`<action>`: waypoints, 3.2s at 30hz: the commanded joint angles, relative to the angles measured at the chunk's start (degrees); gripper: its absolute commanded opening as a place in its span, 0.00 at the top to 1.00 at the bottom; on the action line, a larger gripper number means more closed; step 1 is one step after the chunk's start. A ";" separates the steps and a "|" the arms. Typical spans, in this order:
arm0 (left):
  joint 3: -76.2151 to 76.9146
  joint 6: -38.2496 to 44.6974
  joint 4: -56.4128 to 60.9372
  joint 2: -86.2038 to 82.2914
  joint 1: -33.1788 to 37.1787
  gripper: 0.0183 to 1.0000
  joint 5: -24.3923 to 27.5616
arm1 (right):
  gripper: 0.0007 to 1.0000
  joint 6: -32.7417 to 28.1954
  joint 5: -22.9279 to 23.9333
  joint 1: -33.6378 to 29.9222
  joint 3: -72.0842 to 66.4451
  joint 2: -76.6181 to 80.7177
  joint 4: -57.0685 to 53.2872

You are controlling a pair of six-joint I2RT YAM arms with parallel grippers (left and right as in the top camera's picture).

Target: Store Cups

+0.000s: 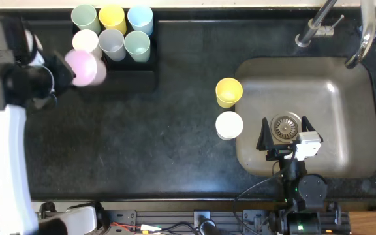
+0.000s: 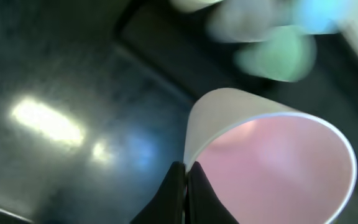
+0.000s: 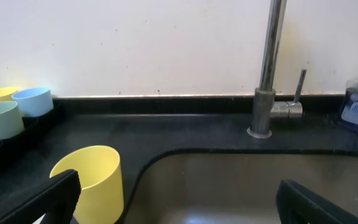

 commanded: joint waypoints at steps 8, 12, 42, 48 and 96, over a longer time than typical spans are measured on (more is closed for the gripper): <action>-8.02 -3.65 7.32 3.87 5.62 0.98 0.22 | 0.00 0.22 -0.37 -0.33 -0.79 -0.55 0.35; -7.89 -4.55 7.37 6.19 7.30 0.98 0.00 | 0.00 0.22 -0.37 -0.33 -0.79 -0.55 0.35; 5.07 -4.68 8.81 25.05 6.43 0.98 -5.66 | 0.00 0.22 -0.37 -0.33 -0.79 -0.55 0.33; 5.07 -4.68 9.22 27.61 6.43 0.98 -5.81 | 0.00 0.22 -0.37 -0.33 -0.76 -0.55 0.33; 4.85 -3.06 23.15 21.03 -60.35 0.00 -22.84 | 0.00 0.22 -0.37 -0.33 -0.79 -0.55 0.35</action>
